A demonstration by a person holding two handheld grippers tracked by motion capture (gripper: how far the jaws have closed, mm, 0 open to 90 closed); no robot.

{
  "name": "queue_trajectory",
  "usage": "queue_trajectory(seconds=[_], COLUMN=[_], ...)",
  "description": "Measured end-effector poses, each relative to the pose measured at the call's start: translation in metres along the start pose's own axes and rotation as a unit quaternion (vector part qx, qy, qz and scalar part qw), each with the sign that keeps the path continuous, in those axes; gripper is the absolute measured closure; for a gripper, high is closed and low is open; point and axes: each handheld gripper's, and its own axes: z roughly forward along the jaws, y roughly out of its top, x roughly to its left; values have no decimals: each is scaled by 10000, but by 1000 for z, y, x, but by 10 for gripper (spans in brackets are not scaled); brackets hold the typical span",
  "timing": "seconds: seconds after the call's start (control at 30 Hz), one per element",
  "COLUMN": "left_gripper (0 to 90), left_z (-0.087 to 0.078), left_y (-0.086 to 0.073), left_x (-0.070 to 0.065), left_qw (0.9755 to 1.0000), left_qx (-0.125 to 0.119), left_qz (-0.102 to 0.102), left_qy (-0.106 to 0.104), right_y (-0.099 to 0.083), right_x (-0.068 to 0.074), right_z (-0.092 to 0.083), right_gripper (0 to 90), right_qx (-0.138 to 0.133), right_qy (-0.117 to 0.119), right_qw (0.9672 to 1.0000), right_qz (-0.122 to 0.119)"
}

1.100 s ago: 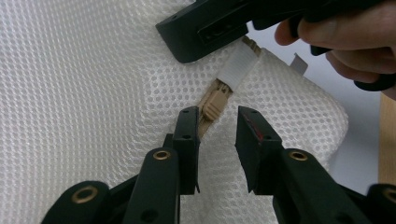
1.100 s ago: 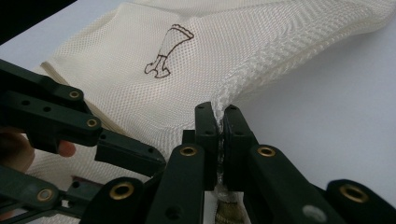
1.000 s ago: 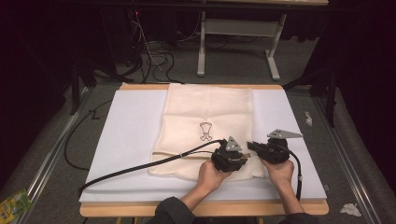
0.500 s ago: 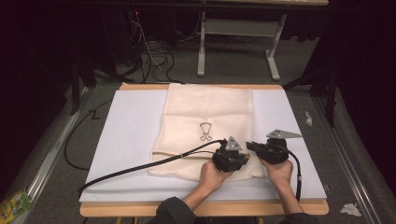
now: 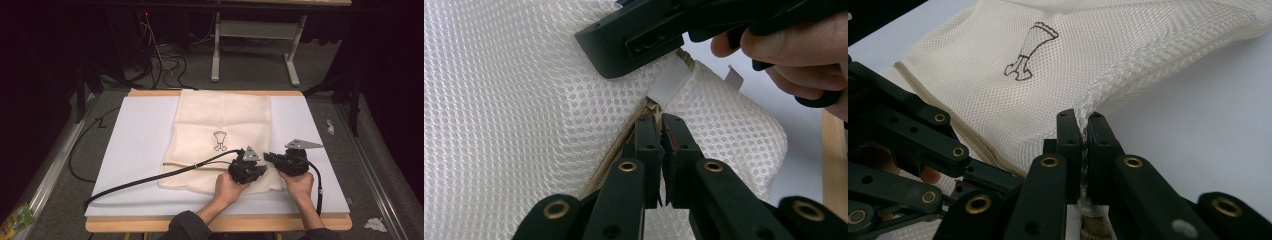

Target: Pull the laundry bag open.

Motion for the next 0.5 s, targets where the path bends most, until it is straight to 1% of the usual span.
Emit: queue_trajectory(seconds=[0.07,0.17,0.4,0.5], left_gripper=[868,869,869,869], left_z=[-1,-3,-7,-8], left_y=[0,1,2,3], left_x=[0,0,1,2], left_qw=[10000,10000,9999,9999], left_qx=[26,30,56,87], left_qz=[19,59,136,135], left_qy=[-24,-9,-1,-4], right_y=[-1,-2,-2,-3], right_x=[0,0,-1,-2], right_z=[0,-1,-1,-1], right_gripper=[884,883,884,884], right_qx=[-3,-11,-9,-24], right_qy=[-17,-62,-37,-27], right_qw=[10000,10000,10000,10000], right_qz=[14,-46,-30,-40])
